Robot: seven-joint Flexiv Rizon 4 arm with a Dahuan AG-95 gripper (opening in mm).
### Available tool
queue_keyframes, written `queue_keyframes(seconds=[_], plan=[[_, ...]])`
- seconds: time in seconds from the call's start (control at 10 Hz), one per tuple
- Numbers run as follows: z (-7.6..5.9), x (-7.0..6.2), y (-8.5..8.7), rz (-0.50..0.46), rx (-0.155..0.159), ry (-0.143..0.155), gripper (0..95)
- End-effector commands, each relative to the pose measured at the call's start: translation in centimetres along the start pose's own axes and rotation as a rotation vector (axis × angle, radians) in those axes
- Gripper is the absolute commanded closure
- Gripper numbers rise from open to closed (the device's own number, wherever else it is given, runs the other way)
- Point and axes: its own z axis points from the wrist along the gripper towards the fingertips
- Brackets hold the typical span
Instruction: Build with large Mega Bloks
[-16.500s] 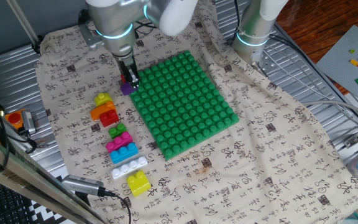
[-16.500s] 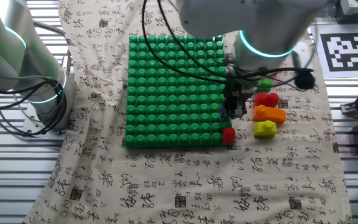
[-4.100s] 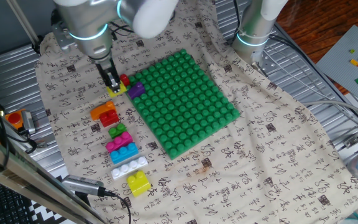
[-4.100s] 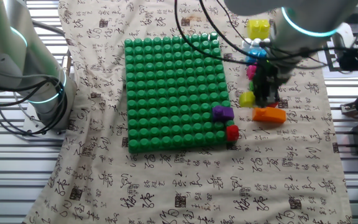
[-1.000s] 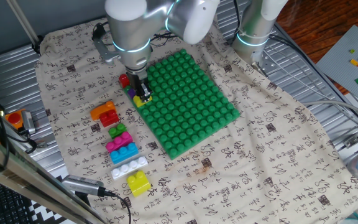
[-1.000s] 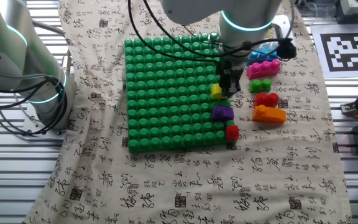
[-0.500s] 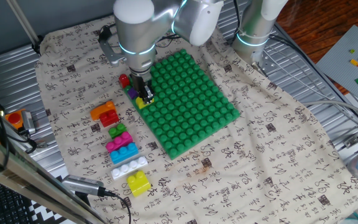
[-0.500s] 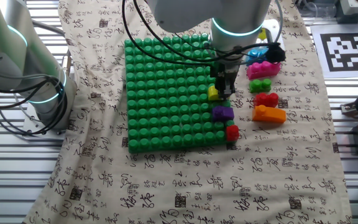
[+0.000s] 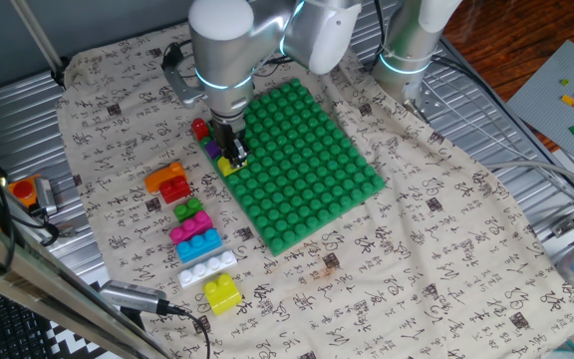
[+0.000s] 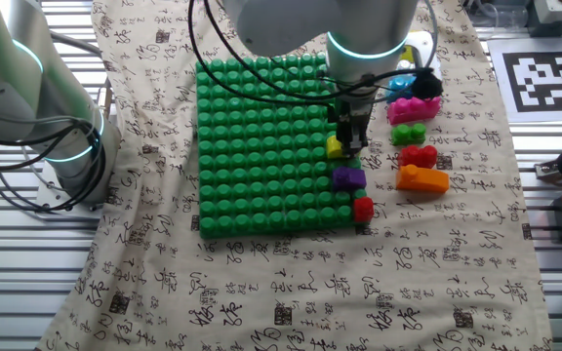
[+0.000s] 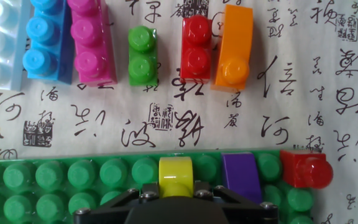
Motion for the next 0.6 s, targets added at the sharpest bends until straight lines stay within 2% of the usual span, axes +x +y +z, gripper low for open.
queue_keyframes(seconds=[0.1, 0.6], plan=[[0.1, 0.0, 0.0, -0.002, 0.000, 0.001, 95.0], [1.2, -0.1, -0.2, -0.010, -0.003, 0.003, 95.0]])
